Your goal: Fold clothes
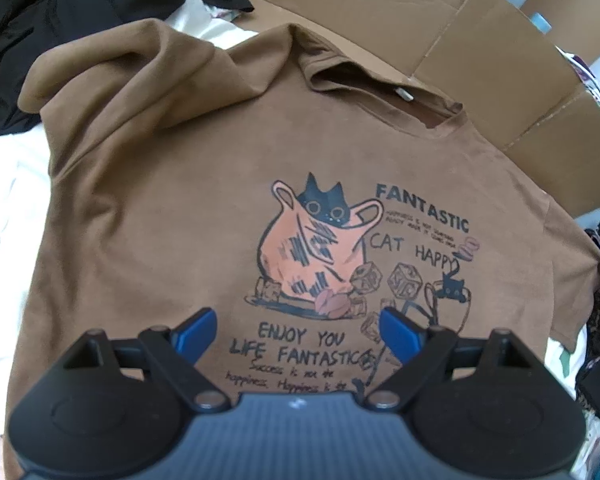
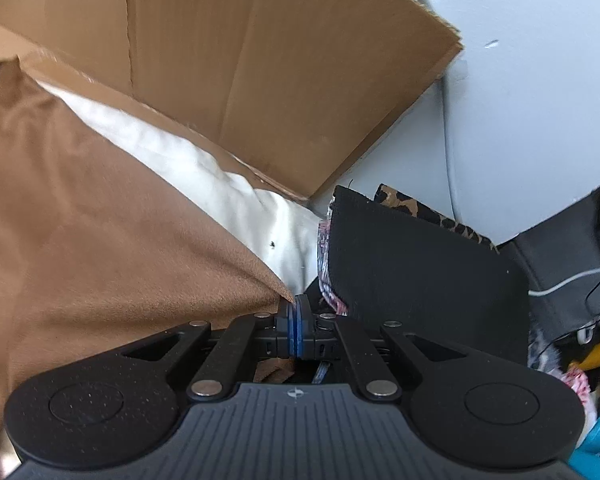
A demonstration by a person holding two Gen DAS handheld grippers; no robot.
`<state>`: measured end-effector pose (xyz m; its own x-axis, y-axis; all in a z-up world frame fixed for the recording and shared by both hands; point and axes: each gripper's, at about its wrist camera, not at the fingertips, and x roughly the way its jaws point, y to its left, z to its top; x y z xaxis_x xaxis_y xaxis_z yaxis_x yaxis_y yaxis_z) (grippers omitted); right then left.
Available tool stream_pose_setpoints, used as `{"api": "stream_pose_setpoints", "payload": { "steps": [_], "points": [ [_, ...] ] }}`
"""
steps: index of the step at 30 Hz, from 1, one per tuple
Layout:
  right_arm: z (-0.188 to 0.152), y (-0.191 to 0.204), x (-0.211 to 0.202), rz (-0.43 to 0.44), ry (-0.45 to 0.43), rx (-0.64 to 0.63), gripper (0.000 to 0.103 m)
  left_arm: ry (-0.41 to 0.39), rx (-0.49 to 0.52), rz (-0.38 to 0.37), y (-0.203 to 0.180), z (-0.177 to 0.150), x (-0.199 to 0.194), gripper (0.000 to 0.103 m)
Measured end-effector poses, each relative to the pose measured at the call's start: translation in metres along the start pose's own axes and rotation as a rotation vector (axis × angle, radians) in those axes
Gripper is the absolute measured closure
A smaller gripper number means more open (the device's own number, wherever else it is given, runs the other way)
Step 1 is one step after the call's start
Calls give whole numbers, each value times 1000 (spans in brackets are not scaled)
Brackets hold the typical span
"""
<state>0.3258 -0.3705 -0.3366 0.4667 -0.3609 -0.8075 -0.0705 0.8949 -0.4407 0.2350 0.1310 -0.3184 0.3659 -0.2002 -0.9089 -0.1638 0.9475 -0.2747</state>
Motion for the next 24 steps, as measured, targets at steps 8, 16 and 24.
{"api": "stream_pose_setpoints", "payload": {
  "steps": [8,16,24],
  "points": [
    [7,9,-11,-24,-35,33,69,-59,61,49,6,7,-12,13],
    [-3,20,-45,74,-153,159,61,-145,94,94,31,23,-36,13],
    [-22,36,-69,251,-228,291,61,-218,59,182,85,48,-63,15]
  ]
}}
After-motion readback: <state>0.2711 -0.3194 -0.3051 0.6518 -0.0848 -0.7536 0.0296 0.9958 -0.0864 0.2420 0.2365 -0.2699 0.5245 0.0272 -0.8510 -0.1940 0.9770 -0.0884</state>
